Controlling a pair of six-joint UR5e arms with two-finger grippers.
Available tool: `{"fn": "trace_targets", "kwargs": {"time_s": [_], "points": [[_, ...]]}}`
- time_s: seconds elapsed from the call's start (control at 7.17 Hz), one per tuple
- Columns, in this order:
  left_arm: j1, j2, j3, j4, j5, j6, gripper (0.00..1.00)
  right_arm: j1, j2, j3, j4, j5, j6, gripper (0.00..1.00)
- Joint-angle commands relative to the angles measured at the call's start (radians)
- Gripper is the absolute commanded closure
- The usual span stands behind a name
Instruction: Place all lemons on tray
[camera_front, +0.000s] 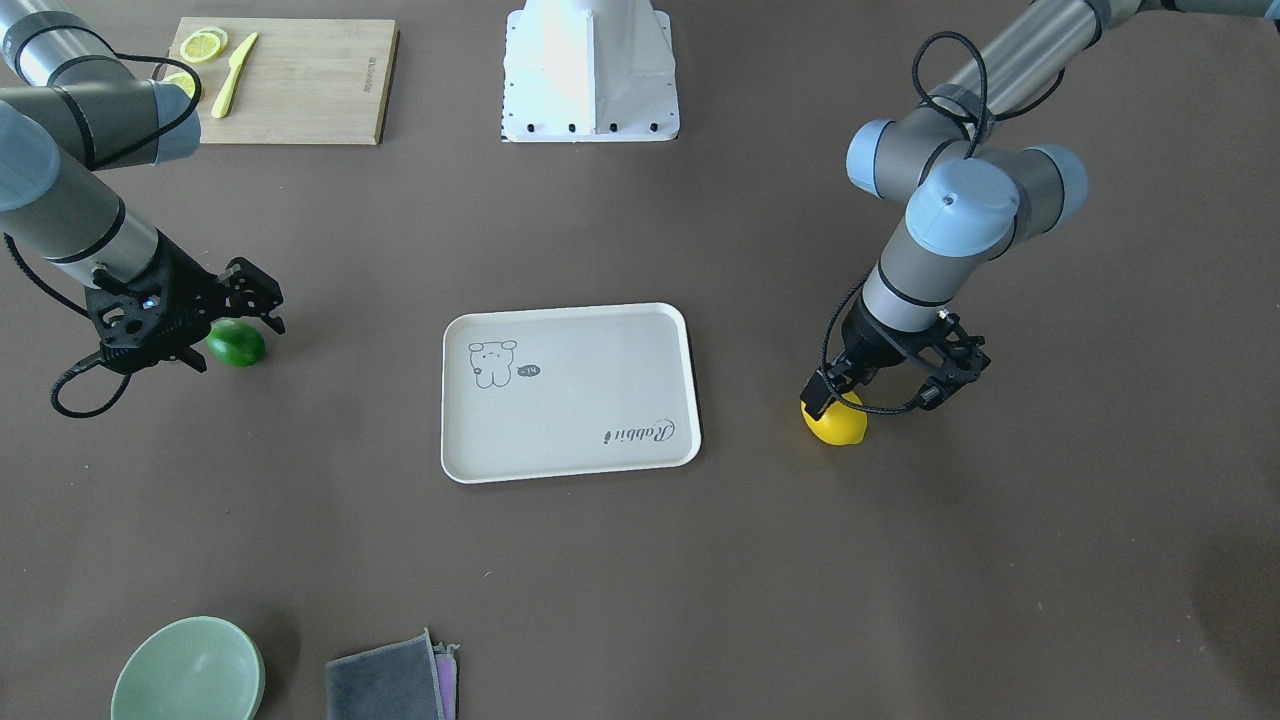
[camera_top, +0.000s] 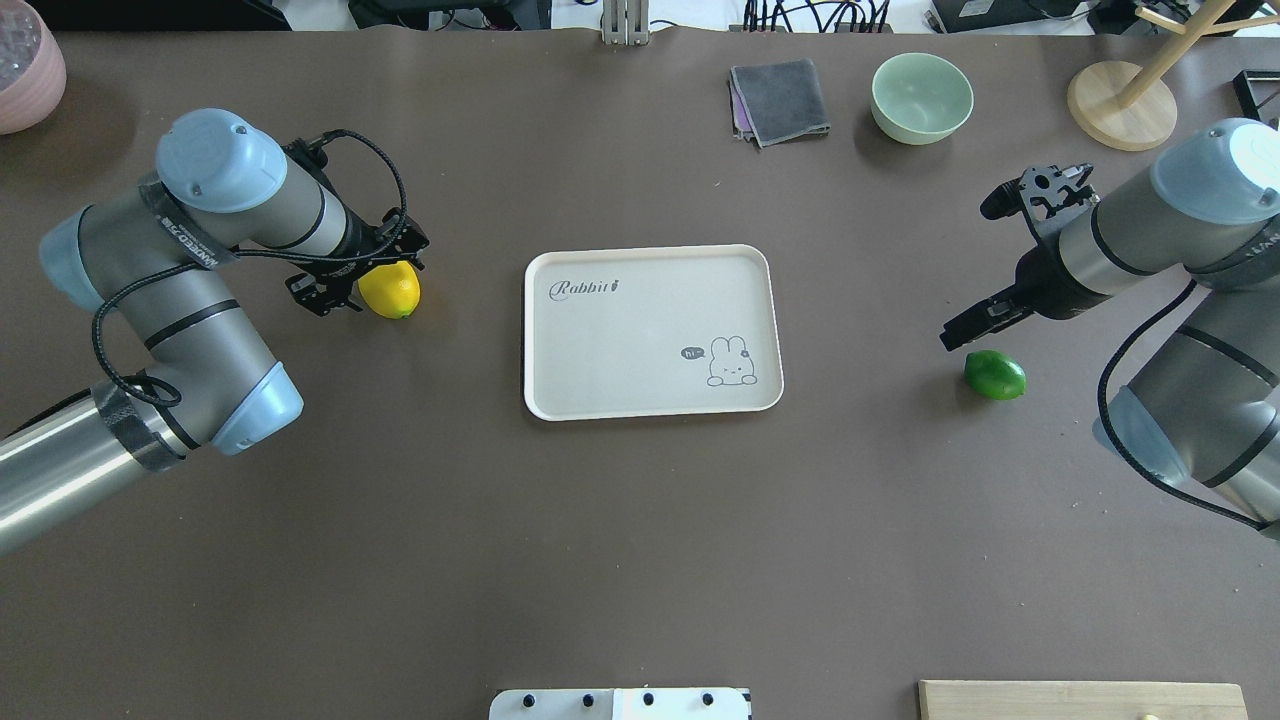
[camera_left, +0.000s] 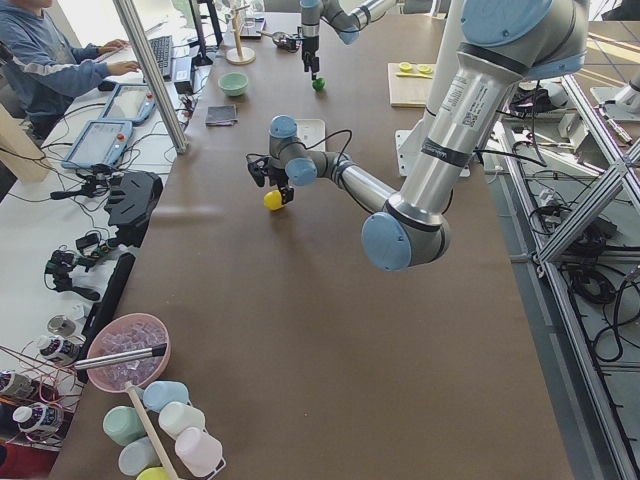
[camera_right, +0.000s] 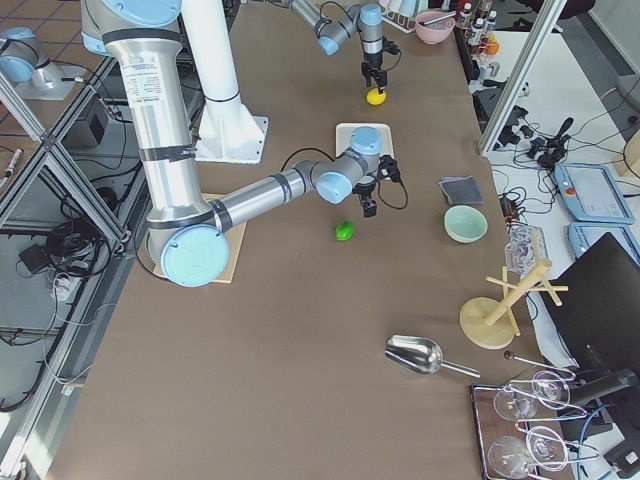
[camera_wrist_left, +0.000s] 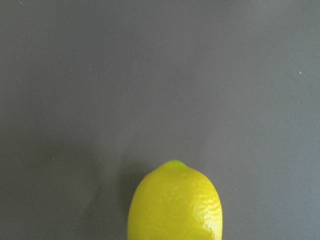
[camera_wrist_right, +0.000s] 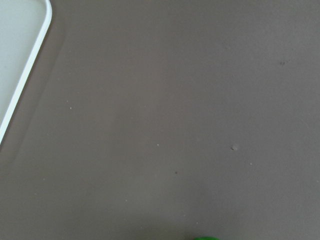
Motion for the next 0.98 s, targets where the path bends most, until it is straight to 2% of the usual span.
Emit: {"fn": "trace_targets", "kwargs": {"time_s": [0.0, 0.28, 0.42, 0.56, 0.7, 0.84], "points": [[0.001, -0.025, 0.051, -0.026, 0.000, 0.002, 0.11, -0.036, -0.019, -0.014, -0.001, -0.047, -0.012, 0.02], [0.001, -0.031, 0.089, -0.060, 0.000, 0.002, 0.12, -0.071, -0.030, -0.019, -0.001, -0.049, -0.015, 0.06], [0.001, -0.040, 0.085, -0.058, 0.000, 0.002, 0.24, -0.076, -0.044, -0.018, -0.001, -0.049, -0.032, 0.13], [-0.001, -0.045, 0.083, -0.057, 0.006, -0.004, 0.47, -0.075, -0.062, -0.018, -0.001, -0.049, -0.070, 0.17], [-0.001, -0.045, 0.082, -0.057, 0.027, -0.007, 0.63, -0.078, -0.064, -0.019, -0.001, -0.050, -0.078, 0.17], [-0.001, -0.045, 0.080, -0.057, 0.028, -0.007, 0.83, -0.079, -0.064, -0.022, -0.001, -0.050, -0.076, 0.23]]}}
